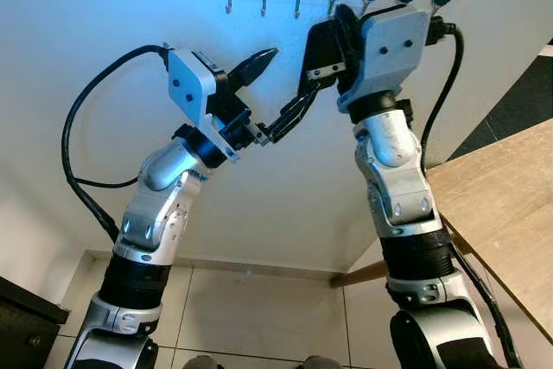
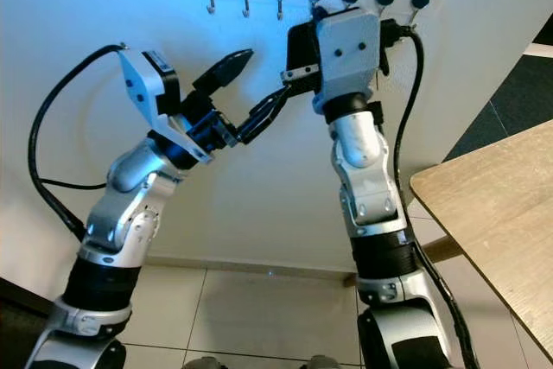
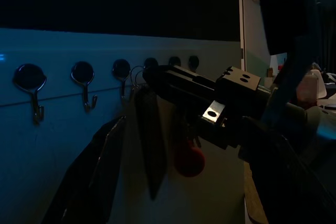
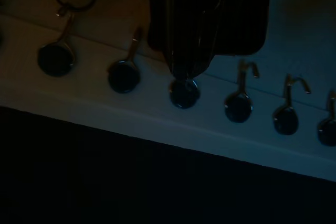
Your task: Hang keys on a hook
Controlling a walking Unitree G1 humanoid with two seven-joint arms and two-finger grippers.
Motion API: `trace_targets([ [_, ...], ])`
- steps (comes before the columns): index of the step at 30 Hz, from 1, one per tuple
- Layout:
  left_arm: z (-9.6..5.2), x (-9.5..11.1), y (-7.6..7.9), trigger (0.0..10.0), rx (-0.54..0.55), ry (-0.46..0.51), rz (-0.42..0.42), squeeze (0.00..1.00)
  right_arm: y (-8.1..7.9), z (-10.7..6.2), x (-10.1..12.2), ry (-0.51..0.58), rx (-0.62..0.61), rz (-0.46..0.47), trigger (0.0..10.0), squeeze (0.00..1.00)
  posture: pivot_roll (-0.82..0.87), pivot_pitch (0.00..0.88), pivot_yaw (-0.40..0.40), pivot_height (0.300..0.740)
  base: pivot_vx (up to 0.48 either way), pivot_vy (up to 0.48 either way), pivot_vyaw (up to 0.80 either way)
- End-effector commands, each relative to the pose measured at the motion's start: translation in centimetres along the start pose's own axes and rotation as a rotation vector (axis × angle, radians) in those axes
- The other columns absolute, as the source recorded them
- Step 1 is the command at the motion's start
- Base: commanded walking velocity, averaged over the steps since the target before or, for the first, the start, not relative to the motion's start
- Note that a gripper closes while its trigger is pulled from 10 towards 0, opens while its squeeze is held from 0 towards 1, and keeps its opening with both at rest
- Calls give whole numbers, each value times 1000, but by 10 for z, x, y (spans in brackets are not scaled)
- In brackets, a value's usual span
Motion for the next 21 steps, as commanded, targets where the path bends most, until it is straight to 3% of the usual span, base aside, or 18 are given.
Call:
trace_targets([
  [1,2,-1,5,10000,-17,1,-15,0,3,0,-4,-19,-12,9,10000,0,30,81,-49,740,0,0,0],
  [21,2,0,6,10000,-22,0,-10,0,8,-17,-22,-92,-50,42,10000,0,31,77,-47,740,0,0,0],
])
Point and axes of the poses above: a point about 5 cm out from each wrist's last joint towards the gripper, its own z axis pointing out of the wrist towards the gripper, its own x axis along the axis of the wrist's last joint, y = z × x, the point moved 6 cm from there along z, pointing out of the wrist towards the gripper, and after that the axes turned 3 degrees about -z, right-handed, at the moved point
